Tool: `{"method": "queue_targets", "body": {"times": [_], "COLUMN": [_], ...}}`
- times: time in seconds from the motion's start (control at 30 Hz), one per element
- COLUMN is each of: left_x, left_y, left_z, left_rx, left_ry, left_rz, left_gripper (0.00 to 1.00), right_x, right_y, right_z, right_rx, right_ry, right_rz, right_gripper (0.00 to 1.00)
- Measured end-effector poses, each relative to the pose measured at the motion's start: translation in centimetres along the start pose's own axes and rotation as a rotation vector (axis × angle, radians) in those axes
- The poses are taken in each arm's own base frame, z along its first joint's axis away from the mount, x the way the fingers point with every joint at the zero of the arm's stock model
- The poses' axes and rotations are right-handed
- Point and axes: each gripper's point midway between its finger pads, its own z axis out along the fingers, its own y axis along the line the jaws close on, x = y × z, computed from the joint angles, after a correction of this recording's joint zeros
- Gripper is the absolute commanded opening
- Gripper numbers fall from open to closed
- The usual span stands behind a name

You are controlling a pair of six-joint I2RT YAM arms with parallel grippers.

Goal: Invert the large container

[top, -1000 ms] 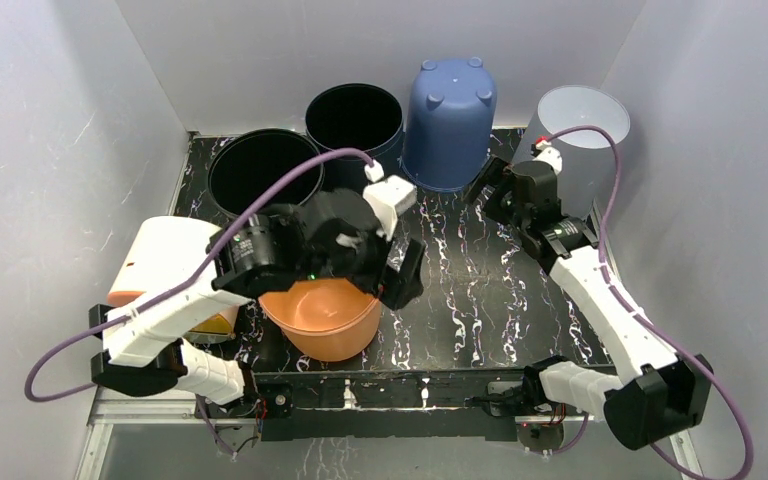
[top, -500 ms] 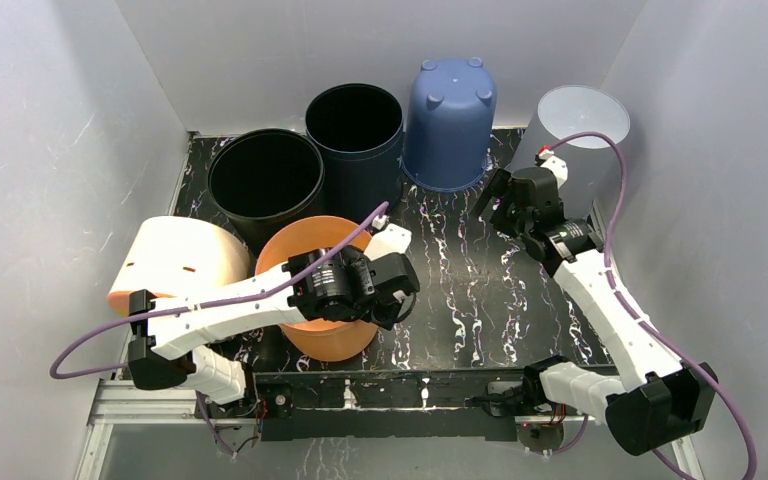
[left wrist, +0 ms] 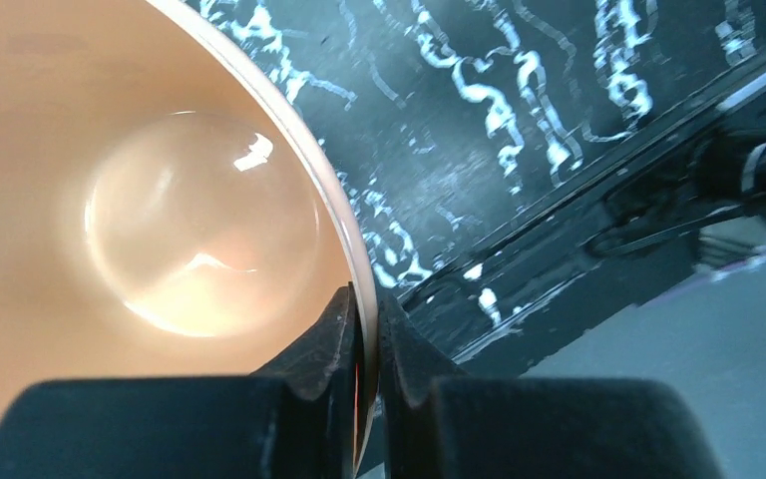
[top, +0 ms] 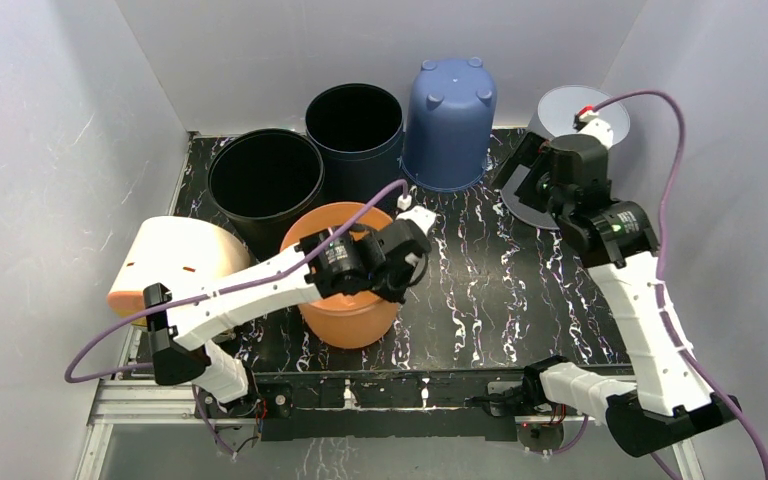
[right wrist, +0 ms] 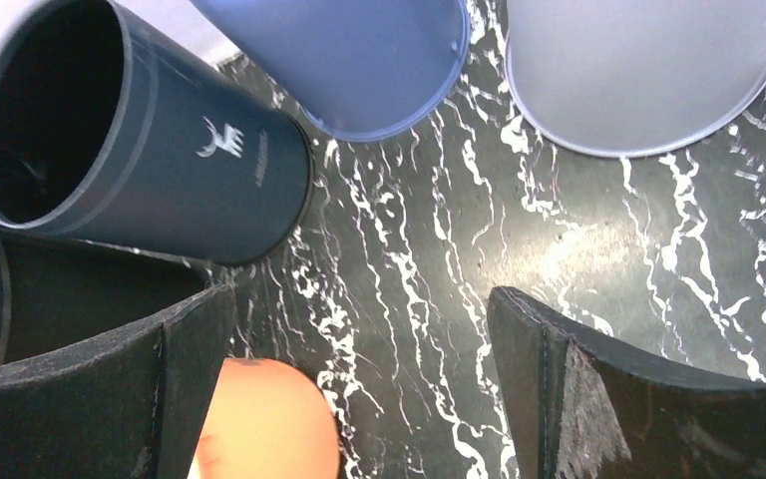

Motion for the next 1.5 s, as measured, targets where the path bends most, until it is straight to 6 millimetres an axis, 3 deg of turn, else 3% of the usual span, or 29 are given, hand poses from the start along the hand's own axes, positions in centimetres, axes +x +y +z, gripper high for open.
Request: {"method": "queue_targets", "body": {"times": [0.1, 0.23, 0.4, 0.53, 0.63, 0.87, 1.2, 1.37, 1.5], "left_x": [-2.2, -6.4, -13.1, -15.9, -16.4, -15.3, -14.2, -13.7, -13.2], "left_y": [-0.6, -1.5, -4.8, -6.6, -7.0, -5.8, -2.5, -2.0, -1.6], "left_z": [0.8, 1.0, 0.3, 0.0, 0.7, 2.9, 3.9, 3.9, 4.1], "left_rx": [0.098, 0.239, 0.535, 0.767, 0.874, 0.968, 0.974, 0.954, 0.912], "left_ry": [-0.002, -0.033, -0.13, -0.162, -0.159, -0.149, -0.173, -0.181, -0.19], "left_rz": [-0.03, -0.079, -0.167, -0.282, -0.353, -0.48, -0.594, -0.581, -0.55], "left_gripper": [0.0, 0.0, 0.0, 0.0, 0.0, 0.0, 0.0, 0.0, 0.19], "right_x": [-2.4, -3.3, -4.2, -5.5, -5.6, -4.3, 1.3, 3.5, 4.9], "right_y": [0.5, 0.3, -0.3, -0.9, -1.6, -3.2, -5.4, -5.9, -6.2], "right_z": [-2.0, -3.5, -4.7, -5.7, -6.0, -5.5, -2.8, -2.3, -2.0], "right_rx": [-0.015, -0.006, 0.03, 0.064, 0.098, 0.166, 0.228, 0.222, 0.219], "right_ry": [-0.053, -0.069, -0.078, -0.117, -0.123, -0.089, 0.07, 0.131, 0.17], "right_rz": [0.007, 0.008, -0.002, -0.015, -0.03, -0.069, -0.123, -0.121, -0.115], "right_gripper": [0.98, 0.98, 0.98, 0.98, 0.98, 0.98, 0.98, 0.98, 0.98]}}
